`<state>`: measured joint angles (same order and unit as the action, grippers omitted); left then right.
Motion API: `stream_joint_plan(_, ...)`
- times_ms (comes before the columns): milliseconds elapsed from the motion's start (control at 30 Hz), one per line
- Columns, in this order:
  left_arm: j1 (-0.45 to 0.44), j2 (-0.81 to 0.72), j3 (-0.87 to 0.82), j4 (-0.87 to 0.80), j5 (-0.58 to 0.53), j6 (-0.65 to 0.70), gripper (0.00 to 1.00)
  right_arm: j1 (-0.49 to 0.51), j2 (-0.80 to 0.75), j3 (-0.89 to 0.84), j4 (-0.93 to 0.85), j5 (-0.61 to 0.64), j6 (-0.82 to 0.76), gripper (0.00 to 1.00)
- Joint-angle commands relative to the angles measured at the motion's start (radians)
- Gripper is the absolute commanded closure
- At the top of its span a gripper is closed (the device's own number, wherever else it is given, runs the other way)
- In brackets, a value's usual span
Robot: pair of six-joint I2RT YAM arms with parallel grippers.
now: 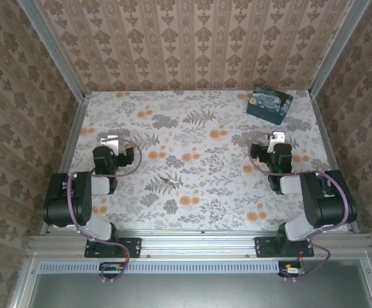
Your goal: Unlock the padlock with the key
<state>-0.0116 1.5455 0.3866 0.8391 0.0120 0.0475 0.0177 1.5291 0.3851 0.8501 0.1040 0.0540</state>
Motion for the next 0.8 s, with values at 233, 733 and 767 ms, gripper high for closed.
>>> stream_joint_plan(233, -0.010, -0.003, 0.019, 0.025, -0.010, 0.019, 0.00, 0.004, 0.002, 0.020, 0.007, 0.002, -0.011, 0.00)
stream_joint_plan(733, 0.036, -0.090, 0.039, -0.094, -0.027, -0.051, 0.00, -0.002, -0.129, 0.204, -0.426, 0.077, 0.033, 0.00)
stream_joint_plan(767, 0.025, -0.119, 0.075, -0.180, -0.121, -0.070, 0.00, -0.006, -0.130, 0.243, -0.499, 0.093, 0.048, 0.00)
